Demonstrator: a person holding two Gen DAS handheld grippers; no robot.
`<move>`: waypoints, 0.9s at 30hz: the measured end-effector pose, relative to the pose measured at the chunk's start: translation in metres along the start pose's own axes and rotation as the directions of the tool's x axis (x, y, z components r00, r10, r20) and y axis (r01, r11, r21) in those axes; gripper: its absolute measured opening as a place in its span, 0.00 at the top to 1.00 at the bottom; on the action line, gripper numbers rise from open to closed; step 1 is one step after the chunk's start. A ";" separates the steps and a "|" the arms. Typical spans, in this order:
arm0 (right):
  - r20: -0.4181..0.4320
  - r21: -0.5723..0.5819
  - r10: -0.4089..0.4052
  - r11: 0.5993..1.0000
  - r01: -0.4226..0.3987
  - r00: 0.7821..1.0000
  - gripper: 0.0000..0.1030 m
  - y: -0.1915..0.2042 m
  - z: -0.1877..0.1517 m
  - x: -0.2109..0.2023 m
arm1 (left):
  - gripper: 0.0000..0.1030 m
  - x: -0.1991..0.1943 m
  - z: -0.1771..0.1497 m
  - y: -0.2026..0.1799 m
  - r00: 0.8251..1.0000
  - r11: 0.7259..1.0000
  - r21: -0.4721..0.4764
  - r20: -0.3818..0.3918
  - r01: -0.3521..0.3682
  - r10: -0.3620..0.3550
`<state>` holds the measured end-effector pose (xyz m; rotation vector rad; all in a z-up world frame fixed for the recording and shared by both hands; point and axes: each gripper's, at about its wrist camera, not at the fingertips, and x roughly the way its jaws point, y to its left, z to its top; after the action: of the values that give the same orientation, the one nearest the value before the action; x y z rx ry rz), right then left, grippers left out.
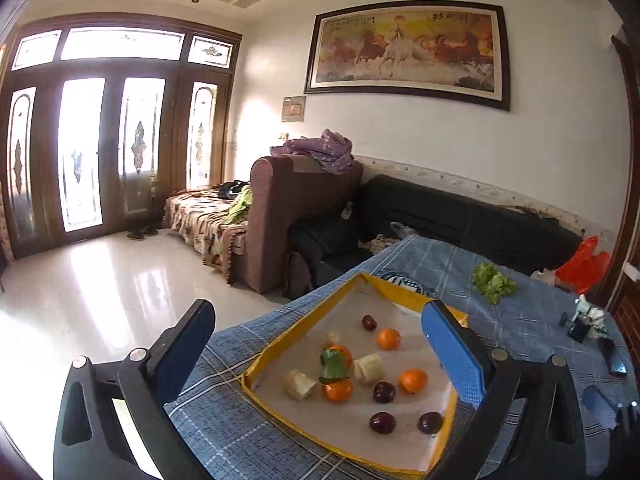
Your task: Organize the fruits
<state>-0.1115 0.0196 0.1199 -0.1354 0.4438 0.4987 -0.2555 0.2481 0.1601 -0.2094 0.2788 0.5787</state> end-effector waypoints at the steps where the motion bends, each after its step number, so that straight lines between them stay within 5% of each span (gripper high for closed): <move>1: -0.004 -0.002 0.003 1.000 -0.003 1.000 0.13 0.001 -0.001 0.001 | 0.00 -0.001 0.000 -0.001 1.000 1.000 0.005 0.001 0.009 -0.009; 6: -0.022 0.030 0.009 1.000 -0.009 1.000 0.13 -0.004 -0.012 0.005 | 0.00 0.006 -0.004 -0.009 0.999 0.998 0.057 -0.043 0.007 -0.005; 16: -0.046 0.122 -0.025 0.992 0.030 0.999 0.13 -0.032 -0.016 0.011 | 0.00 0.013 -0.008 0.010 0.999 1.000 -0.008 -0.050 -0.010 0.009; 27: -0.093 0.045 0.011 0.999 -0.006 0.996 0.12 -0.002 -0.024 0.023 | 0.00 0.036 -0.025 0.002 0.987 0.998 0.030 -0.154 0.048 -0.043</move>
<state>-0.1014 0.0227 0.0885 -0.1139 0.5465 0.4918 -0.2329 0.2613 0.1254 -0.2274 0.4315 0.5130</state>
